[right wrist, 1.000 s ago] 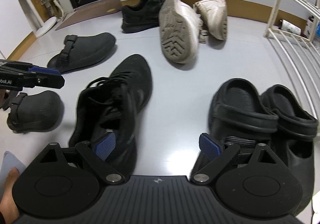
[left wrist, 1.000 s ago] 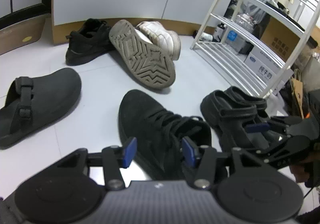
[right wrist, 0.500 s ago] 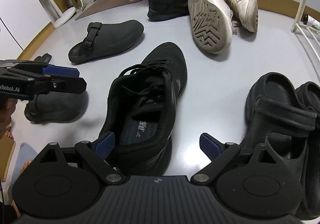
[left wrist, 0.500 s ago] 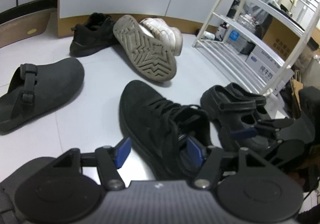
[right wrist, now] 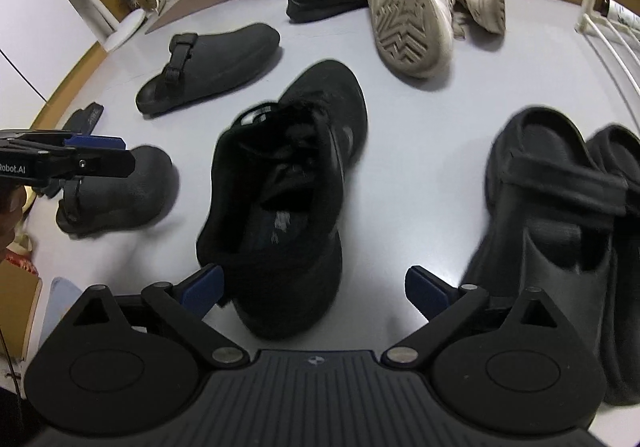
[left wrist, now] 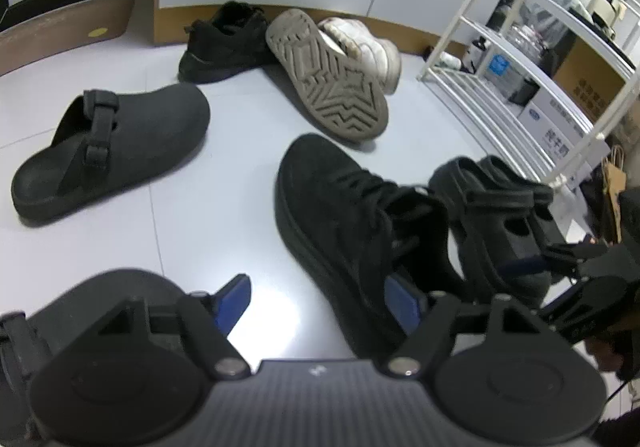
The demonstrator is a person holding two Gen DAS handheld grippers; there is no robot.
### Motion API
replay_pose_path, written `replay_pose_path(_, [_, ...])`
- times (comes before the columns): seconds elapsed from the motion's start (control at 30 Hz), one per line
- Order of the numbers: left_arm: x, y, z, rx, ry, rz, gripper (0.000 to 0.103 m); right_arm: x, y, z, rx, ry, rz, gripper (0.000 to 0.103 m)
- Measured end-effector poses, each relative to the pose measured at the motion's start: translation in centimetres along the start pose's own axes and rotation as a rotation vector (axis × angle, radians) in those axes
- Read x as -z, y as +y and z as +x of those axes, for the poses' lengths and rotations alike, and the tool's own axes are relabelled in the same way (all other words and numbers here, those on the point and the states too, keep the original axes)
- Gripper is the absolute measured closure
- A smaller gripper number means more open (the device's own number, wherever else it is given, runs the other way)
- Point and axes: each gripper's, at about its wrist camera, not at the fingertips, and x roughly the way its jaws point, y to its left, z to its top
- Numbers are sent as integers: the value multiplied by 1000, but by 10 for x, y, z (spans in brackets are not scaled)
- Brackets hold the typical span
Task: Organize scattered shoes
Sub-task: 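Move the open right tool to the heel collar of another black sneaker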
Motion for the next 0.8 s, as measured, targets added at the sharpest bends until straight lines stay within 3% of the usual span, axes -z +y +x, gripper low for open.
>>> replay_pose_path(0.13, [3,-3,-7,-41,5,-36,23,3,12,-14,46,-16,-85,3])
replay_pose_path(0.2, [6,-7,-15,-74,-17,-50,12,3,20,-24,94,-66,-99,3])
replay_pose_path(0.27, [10,-15,-21,-89,-32,-40,9,2,25,-30,86,-100,-86,3])
replay_pose_path(0.4, [17,-27,-26,-21,-32,3,7,1,39,-37,51,-170,-76,0])
replay_pose_path(0.57, [16,-24,-30,-18,-51,-16,4,-1,51,-26,14,-115,-120,0])
replay_pose_path(0.67, [13,-18,-25,-34,-45,-34,4,-5,53,-9,54,-52,-116,0])
replay_pose_path(0.8, [11,-8,-18,-44,-22,-80,4,-10,48,7,101,-42,-51,0])
